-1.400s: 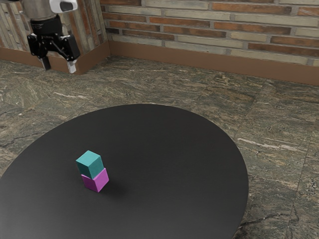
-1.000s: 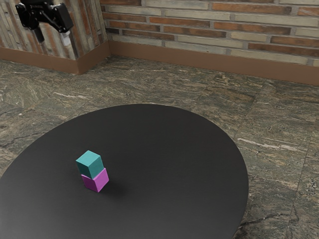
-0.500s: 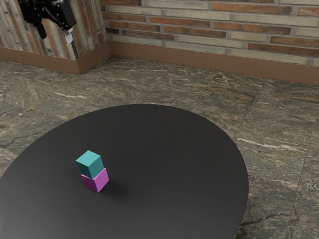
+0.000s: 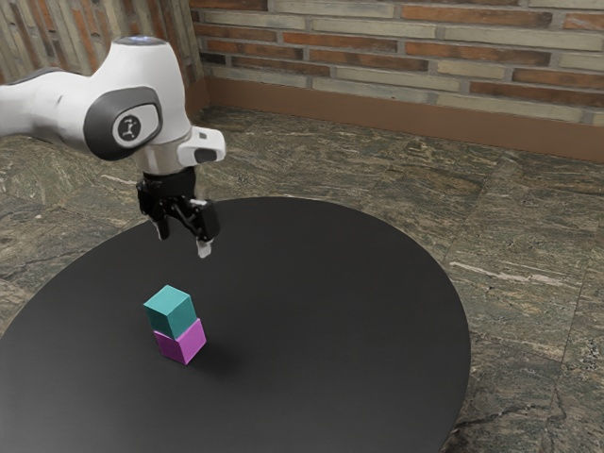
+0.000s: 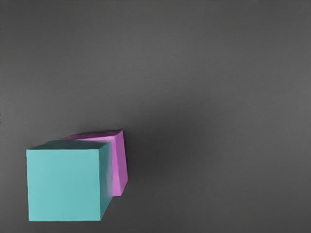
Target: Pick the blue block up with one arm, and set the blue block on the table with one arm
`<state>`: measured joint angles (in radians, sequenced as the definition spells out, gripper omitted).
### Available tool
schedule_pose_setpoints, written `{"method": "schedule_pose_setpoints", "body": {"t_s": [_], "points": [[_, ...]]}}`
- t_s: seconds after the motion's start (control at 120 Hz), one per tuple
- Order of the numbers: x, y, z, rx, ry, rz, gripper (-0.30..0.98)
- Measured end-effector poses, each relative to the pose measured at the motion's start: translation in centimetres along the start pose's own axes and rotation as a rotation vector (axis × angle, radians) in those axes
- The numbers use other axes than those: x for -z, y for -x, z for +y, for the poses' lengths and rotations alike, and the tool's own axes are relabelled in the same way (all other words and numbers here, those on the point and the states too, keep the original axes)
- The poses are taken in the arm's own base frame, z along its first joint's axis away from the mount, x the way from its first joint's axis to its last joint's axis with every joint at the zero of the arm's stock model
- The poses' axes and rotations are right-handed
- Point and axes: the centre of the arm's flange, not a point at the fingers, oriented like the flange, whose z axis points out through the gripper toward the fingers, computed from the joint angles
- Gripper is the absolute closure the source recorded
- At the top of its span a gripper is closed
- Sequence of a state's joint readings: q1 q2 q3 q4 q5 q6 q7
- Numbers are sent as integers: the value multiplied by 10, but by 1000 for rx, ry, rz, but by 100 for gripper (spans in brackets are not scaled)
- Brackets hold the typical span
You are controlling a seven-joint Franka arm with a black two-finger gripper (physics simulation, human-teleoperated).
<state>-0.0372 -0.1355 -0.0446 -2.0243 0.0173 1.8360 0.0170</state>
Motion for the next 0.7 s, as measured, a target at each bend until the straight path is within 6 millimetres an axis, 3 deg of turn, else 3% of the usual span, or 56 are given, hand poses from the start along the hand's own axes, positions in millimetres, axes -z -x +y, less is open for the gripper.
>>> {"method": "schedule_pose_setpoints", "body": {"t_s": [0.267,0.425,0.7], "points": [[-30,18,-26,-3,-26,74,0],[-60,24,-39,-20,-38,70,0],[-113,15,-63,-30,-29,32,0]]}}
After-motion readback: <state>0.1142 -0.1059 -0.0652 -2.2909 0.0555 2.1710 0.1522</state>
